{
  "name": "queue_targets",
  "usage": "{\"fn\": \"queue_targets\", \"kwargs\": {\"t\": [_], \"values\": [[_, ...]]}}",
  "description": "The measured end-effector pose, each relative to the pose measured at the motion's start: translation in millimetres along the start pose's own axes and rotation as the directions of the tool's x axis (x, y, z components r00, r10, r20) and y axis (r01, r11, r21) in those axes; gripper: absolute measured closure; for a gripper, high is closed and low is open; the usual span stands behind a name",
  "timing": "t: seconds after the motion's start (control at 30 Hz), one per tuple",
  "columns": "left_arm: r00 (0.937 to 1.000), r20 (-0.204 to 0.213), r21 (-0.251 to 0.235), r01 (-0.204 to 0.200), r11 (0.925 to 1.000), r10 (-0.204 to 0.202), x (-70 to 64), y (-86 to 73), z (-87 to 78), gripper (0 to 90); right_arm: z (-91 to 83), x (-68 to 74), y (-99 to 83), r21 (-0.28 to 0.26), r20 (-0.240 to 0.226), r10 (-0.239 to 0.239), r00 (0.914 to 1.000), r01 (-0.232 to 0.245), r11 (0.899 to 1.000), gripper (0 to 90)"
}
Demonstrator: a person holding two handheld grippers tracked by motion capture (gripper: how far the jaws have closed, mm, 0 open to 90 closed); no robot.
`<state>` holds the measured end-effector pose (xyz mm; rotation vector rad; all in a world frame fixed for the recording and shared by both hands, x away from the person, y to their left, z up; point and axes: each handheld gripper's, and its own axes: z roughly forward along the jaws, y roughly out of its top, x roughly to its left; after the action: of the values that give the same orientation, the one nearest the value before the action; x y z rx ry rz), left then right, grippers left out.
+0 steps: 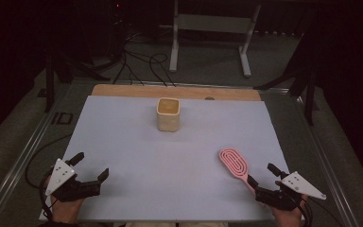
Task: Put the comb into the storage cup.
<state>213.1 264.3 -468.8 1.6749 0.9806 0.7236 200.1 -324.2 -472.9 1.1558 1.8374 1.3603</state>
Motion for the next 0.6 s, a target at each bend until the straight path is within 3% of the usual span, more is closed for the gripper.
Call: {"fn": "queue_targets", "kwargs": {"t": [0.27,0.43,0.6], "values": [[1.0,-0.005,0.002,0.007,1.0,-0.007,-0.2,-1.4,0.4,0.3,1.3,0.7,-0.4,0.005,-0.003,0.008,1.0,-0.008,1.0,10.5],[1.0,-0.006,0.006,0.006,1.0,-0.006,-1.0,-2.0,1.6,0.3,1.2,-1.4,1.0,-0.009,-0.033,0.04,0.9987,-0.04,0.999,10.3],[1.0,-0.007,0.003,0.007,1.0,-0.007,-1.2,-2.5,1.7,0.3,2.4,-0.4,2.8,-0.01,-0.046,0.039,0.9982,-0.039,0.999,10.1]]}}
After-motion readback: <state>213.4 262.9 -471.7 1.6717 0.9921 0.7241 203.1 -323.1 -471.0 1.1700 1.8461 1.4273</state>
